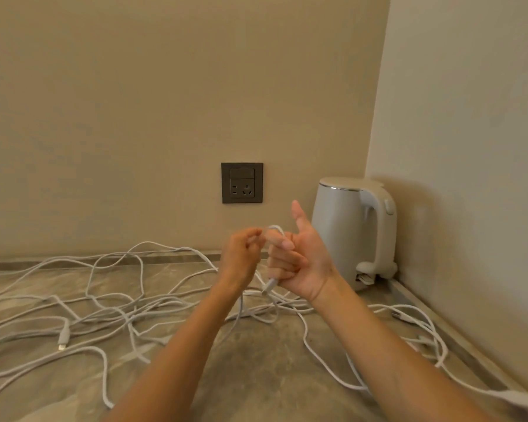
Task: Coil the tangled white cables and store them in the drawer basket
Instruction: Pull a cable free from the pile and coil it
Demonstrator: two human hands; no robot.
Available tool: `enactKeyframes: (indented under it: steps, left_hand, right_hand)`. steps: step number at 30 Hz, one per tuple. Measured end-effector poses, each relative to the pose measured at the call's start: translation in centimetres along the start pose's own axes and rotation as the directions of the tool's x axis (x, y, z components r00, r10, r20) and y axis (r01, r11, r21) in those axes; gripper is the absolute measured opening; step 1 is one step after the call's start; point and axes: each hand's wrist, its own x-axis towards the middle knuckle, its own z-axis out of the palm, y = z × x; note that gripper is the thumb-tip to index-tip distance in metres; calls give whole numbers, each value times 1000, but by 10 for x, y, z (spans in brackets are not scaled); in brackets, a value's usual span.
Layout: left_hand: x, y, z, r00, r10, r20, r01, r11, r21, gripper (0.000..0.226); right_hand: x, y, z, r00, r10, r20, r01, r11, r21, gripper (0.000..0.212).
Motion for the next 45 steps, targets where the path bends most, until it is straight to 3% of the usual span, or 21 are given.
enactKeyframes:
  steps: [2,4,8,11,15,18,21,24,26,29,33,35,38,41,45]
  left_hand:
    - [-8,-4,4,980,-32,197,30,999,16,27]
    - [-12,-1,7,922,-157,355,162,987,16,40]
    - [-7,4,4,798,-234,556,285,959,-6,30]
    - [-12,10,4,666,-258,700,333,942,30,23]
    - [-14,22,3,586,-290,757,284,948,144,29]
    - [-11,28,-7,567,-312,763,261,946,193,30]
    - [-8,31,-19,612,-319,723,233,947,221,26]
    - [-1,39,-31,759,-303,577,123,936,330,20]
    - [4,42,-36,860,-201,469,9,925,380,18]
    - [9,43,-42,942,-48,332,-69,941,332,20]
    - [11,41,-40,978,126,165,-176,923,341,27]
    - [13,38,-39,977,193,93,-214,905,368,29]
    - [14,35,-39,973,232,4,-219,915,339,30]
    - [13,32,-36,970,235,-53,-205,921,331,28]
    - [13,23,-30,990,139,15,-138,949,282,37]
  right_hand:
    - [3,-4,2,990,-86,-110,89,996,21,77]
    - [2,-11,1,958,-156,-242,164,986,15,78]
    - [-5,-27,-12,910,-247,-333,278,959,49,82]
    - [-7,-33,-17,880,-314,-356,353,934,48,79]
    - [-7,-37,-17,812,-381,-442,379,920,-98,72]
    - [-5,-39,-13,763,-399,-509,225,901,-370,72]
    - [-1,-38,-12,710,-425,-562,-8,793,-609,78]
    - [-2,-36,-13,658,-438,-612,-207,676,-707,84]
    - [-3,-35,-12,650,-401,-646,-306,640,-705,87]
    - [-1,-33,-7,673,-344,-654,-389,588,-709,92]
    - [3,-28,-2,713,-315,-626,-436,500,-748,91]
    - [3,-27,0,745,-269,-610,-415,530,-740,89]
    - [1,-30,3,814,-99,-573,-359,689,-630,85]
    - [0,-30,6,906,102,-411,-319,804,-503,87]
    - [0,-32,9,972,117,-202,-172,946,-277,85]
